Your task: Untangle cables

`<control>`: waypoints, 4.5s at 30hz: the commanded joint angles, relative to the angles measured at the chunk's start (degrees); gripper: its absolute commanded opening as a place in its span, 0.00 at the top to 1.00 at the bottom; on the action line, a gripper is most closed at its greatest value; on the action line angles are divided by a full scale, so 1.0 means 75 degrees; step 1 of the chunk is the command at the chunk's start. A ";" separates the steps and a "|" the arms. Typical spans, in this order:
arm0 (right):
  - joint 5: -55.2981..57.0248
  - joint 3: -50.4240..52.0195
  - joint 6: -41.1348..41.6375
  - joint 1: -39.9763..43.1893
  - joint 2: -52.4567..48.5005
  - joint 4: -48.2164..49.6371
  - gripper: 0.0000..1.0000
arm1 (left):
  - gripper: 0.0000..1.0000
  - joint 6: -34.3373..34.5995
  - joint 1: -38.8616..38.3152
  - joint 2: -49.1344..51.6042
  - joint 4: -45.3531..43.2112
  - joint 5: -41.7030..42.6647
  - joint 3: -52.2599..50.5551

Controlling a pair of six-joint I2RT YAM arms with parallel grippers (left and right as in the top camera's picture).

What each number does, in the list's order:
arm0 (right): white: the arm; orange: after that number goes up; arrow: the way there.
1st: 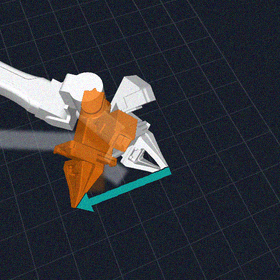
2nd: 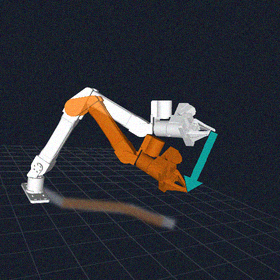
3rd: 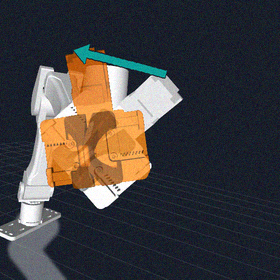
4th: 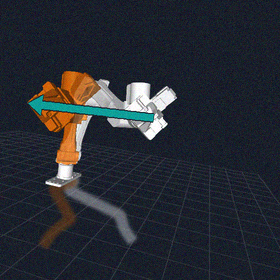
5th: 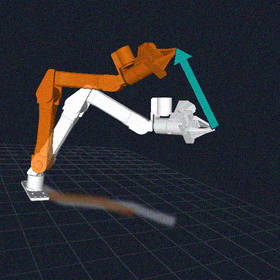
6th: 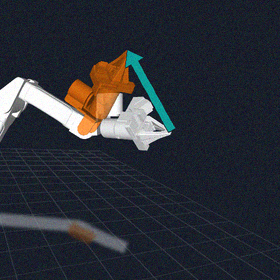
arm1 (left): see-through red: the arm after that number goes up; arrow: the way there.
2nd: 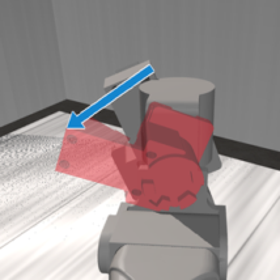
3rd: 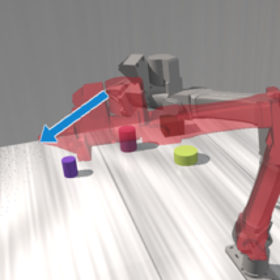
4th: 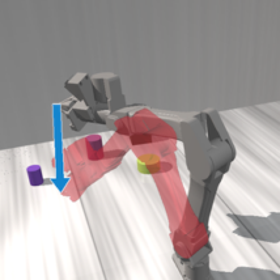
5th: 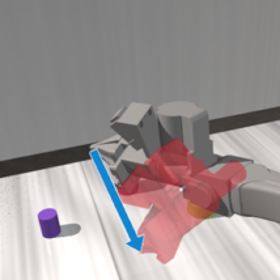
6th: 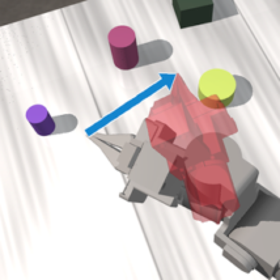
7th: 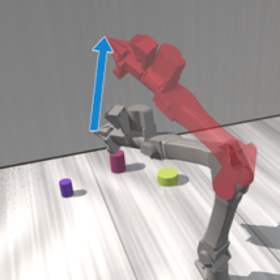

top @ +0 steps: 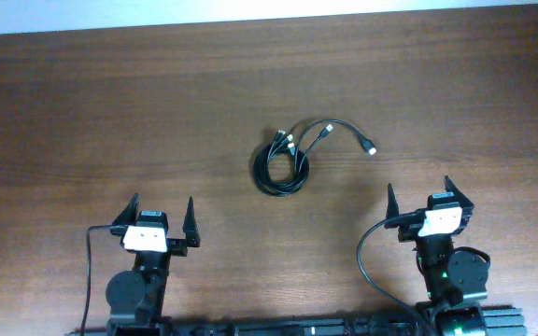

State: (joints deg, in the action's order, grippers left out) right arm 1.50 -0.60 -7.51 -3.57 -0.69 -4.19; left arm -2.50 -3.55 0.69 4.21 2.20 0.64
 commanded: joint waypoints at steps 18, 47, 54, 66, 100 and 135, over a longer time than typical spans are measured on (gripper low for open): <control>0.0012 0.0038 0.0003 -0.0015 0.0058 -0.0061 0.01 | 0.01 0.0073 0.0032 -0.0052 0.0029 0.0140 -0.0020; 0.0015 0.0038 0.0000 -0.0015 0.0058 -0.0047 0.02 | 0.01 0.0073 0.0032 -0.0052 0.0023 0.0140 -0.0015; 0.0038 0.0038 0.0003 -0.0015 0.0058 -0.0047 0.02 | 0.01 0.0079 0.0032 -0.0052 -0.0032 0.0154 -0.0015; 0.0047 -0.0102 0.0058 -0.0015 0.0044 0.0064 0.02 | 0.01 0.0085 0.0032 -0.0020 0.0187 0.0198 0.0154; 0.0023 -0.5983 0.0522 -0.0015 -0.8218 -0.4421 0.02 | 0.01 0.0076 0.0032 0.9439 0.4229 0.0577 0.6656; -0.2005 -0.7437 0.1125 -0.0023 -0.9431 -0.5447 0.01 | 0.01 0.0562 -0.1183 1.1753 0.2719 0.0956 0.8265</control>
State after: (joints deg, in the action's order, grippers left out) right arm -13.02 -55.20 0.03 -3.57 -71.22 -44.99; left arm 1.56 -9.52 85.08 26.13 15.94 61.78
